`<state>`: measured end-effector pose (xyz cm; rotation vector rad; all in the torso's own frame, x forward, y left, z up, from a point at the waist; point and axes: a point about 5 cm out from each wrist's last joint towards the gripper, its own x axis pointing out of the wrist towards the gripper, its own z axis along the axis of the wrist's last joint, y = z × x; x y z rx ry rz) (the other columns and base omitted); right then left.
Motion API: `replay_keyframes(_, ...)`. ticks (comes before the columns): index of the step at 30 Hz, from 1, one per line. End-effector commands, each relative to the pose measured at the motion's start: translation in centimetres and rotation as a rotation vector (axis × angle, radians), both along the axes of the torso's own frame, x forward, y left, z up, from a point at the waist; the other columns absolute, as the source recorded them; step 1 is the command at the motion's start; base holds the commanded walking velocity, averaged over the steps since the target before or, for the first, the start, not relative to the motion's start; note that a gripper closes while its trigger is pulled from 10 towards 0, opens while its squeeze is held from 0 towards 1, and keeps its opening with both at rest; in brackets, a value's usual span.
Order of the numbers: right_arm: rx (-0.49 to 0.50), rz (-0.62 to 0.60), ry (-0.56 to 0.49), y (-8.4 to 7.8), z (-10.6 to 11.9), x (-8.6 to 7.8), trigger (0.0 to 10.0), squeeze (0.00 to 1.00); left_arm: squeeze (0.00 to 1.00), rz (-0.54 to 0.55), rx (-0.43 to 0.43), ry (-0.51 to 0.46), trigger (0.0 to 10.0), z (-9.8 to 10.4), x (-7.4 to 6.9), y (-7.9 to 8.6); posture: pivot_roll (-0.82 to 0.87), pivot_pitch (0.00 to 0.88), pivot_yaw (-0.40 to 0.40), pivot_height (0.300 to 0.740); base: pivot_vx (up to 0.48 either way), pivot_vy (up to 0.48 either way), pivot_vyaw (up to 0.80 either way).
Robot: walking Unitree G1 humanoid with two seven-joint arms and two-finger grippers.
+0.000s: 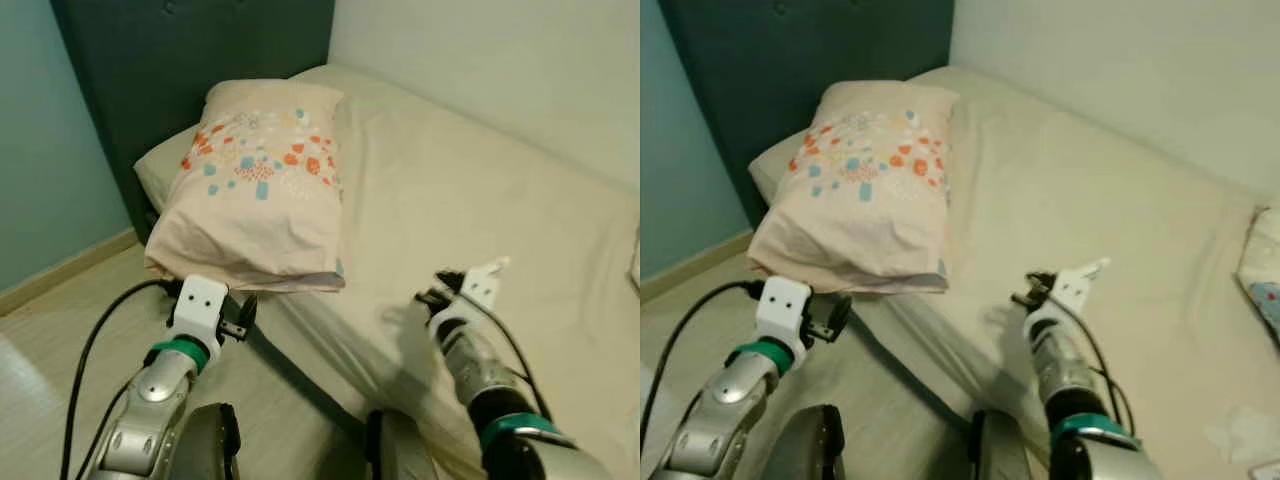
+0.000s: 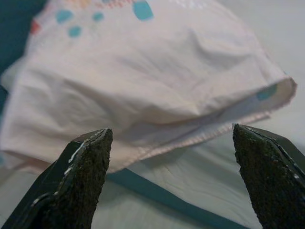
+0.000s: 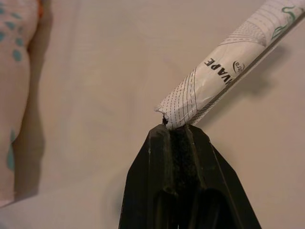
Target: Clean up the room
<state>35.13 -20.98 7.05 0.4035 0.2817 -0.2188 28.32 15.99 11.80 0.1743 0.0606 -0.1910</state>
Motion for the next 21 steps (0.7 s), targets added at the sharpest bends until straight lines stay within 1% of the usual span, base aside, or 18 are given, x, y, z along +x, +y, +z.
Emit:
replay_keyframes(1, 0.04, -0.039, 0.045, -0.6, -0.8, -0.5, 10.0, 0.0, 0.0, -0.021, -0.001, 0.022, 10.0, -0.2, -0.5, 0.1, 0.23, 0.028, -0.026, 0.52, 0.0, 0.0, 0.0)
replay_keyframes(2, 0.04, -0.039, 0.045, -0.6, -0.8, -0.5, 10.0, 0.0, 0.0, -0.021, -0.001, 0.022, 10.0, -0.2, -0.5, 0.1, 0.23, 0.028, -0.026, 0.52, 0.0, 0.0, 0.0)
replay_keyframes(3, 0.062, -0.078, 0.051, -1.3, -0.7, -0.5, 10.0, 0.0, 0.0, -0.029, 0.008, 0.016, 10.0, 0.0, -0.8, 0.5, 0.24, 0.043, -0.01, 0.52, 0.0, 0.0, 0.0)
replay_keyframes(4, 0.1, -0.147, 0.06, -2.2, -0.8, -0.8, 10.0, 0.0, 0.0, -0.035, 0.014, 0.018, 10.0, 0.2, -1.3, 1.1, 0.24, 0.054, 0.013, 0.52, 0.0, 0.0, 0.0)
replay_keyframes(5, 0.1, -0.147, 0.06, -2.2, -0.8, -0.8, 10.0, 0.0, 0.0, -0.035, 0.014, 0.018, 10.0, 0.2, -1.3, 1.1, 0.24, 0.054, 0.013, 0.52, 0.0, 0.0, 0.0)
replay_keyframes(6, 0.155, -0.263, 0.087, -3.9, -1.2, -1.5, 10.0, 0.0, 0.0, -0.058, 0.023, 0.033, 10.0, 0.3, -1.7, 1.7, 0.23, 0.062, 0.022, 0.52, 0.0, 0.0, 0.0)
replay_keyframes(7, 0.155, -0.263, 0.087, -3.9, -1.2, -1.5, 10.0, 0.0, 0.0, -0.058, 0.023, 0.033, 10.0, 0.3, -1.7, 1.7, 0.23, 0.062, 0.022, 0.52, 0.0, 0.0, 0.0)
replay_keyframes(8, 0.163, -0.286, 0.094, -4.3, -1.3, -1.7, 10.0, 0.0, 0.0, -0.066, 0.023, 0.038, 10.0, 0.3, -1.8, 1.8, 0.23, 0.062, 0.022, 0.52, 0.0, 0.0, 0.0)
replay_keyframes(11, 0.101, -0.243, 0.088, -4.2, -1.2, -1.6, 10.0, 0.0, 0.0, -0.093, -0.002, 0.032, 10.0, 0.5, -1.7, 1.2, 0.21, 0.068, 0.025, 0.52, 0.0, 0.0, 0.0)
replay_keyframes(12, 0.063, -0.202, 0.07, -3.8, -1.1, -1.4, 10.0, 0.0, 0.0, -0.095, -0.016, 0.035, 10.0, 0.4, -1.6, 1.0, 0.18, 0.067, 0.019, 0.52, 0.0, 0.0, 0.0)
replay_keyframes(13, 0.063, -0.202, 0.07, -3.8, -1.1, -1.4, 10.0, 0.0, 0.0, -0.095, -0.016, 0.035, 10.0, 0.4, -1.6, 1.0, 0.18, 0.067, 0.019, 0.52, 0.0, 0.0, 0.0)
replay_keyframes(14, 0.034, -0.165, 0.042, -3.3, -0.9, -1.3, 10.0, 0.0, 0.0, -0.091, -0.032, 0.044, 10.0, 0.1, -1.6, 0.8, 0.17, 0.064, 0.017, 0.52, 0.0, 0.0, 0.0)
replay_keyframes(16, -0.04, -0.079, -0.032, -1.9, -0.5, -1.0, 10.0, 0.0, 0.0, -0.075, -0.051, 0.064, 10.0, -0.5, -1.5, 0.2, 0.15, 0.052, 0.01, 0.52, 0.0, 0.0, 0.0)
replay_keyframes(17, -0.099, -0.02, -0.072, -0.9, -0.4, -1.0, 10.0, 0.0, 0.0, -0.063, -0.063, 0.068, 10.0, -0.8, -1.4, 0.0, 0.14, 0.042, 0.002, 0.52, 0.0, 0.0, 0.0)
replay_keyframes(18, -0.146, 0.051, -0.127, 0.5, -0.4, -1.3, 10.0, 0.0, 0.0, -0.048, -0.068, 0.07, 10.0, -1.0, -1.3, -0.2, 0.13, 0.033, -0.006, 0.52, 0.0, 0.0, 0.0)
replay_keyframes(19, -0.146, 0.051, -0.127, 0.5, -0.4, -1.3, 10.0, 0.0, 0.0, -0.048, -0.068, 0.07, 10.0, -1.0, -1.3, -0.2, 0.13, 0.033, -0.006, 0.52, 0.0, 0.0, 0.0)
replay_keyframes(21, -0.206, 0.151, -0.199, 2.6, -0.4, -2.1, 10.0, 0.0, 0.0, -0.026, -0.063, 0.079, 10.0, -1.4, -1.3, -0.5, 0.12, 0.02, -0.015, 0.52, 0.0, 0.0, 0.0)
